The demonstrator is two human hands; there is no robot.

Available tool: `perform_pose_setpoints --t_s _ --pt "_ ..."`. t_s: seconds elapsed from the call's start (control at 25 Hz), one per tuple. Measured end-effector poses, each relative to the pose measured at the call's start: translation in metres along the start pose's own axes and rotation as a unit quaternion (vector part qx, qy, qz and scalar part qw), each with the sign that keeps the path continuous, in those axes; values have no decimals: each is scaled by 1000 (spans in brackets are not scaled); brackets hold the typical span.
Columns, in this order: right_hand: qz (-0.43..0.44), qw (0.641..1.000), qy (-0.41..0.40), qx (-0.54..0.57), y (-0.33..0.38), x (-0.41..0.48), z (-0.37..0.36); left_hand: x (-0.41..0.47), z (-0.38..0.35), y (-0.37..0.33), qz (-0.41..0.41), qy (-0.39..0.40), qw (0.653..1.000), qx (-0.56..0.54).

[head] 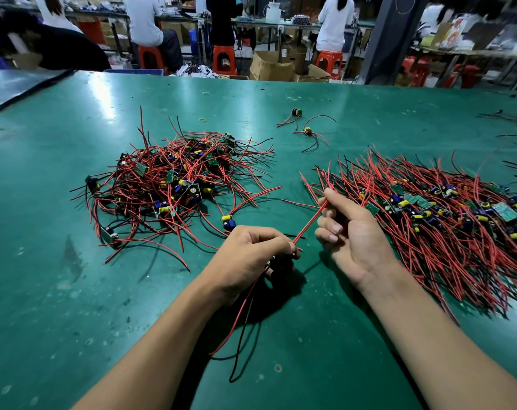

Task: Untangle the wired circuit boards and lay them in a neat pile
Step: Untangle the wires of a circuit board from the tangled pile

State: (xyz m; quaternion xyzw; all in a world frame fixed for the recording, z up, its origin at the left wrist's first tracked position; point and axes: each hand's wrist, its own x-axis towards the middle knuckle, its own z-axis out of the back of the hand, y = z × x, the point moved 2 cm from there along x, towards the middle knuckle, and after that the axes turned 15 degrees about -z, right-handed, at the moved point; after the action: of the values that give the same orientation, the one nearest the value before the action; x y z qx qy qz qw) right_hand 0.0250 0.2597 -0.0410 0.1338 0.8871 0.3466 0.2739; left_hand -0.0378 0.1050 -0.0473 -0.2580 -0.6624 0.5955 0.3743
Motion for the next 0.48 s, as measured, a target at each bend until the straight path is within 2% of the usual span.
perform_pose_setpoints --t_s 0.48 --pt "-85 990 39 110 10 -4 1 2 1 6 -6 0 1000 20"
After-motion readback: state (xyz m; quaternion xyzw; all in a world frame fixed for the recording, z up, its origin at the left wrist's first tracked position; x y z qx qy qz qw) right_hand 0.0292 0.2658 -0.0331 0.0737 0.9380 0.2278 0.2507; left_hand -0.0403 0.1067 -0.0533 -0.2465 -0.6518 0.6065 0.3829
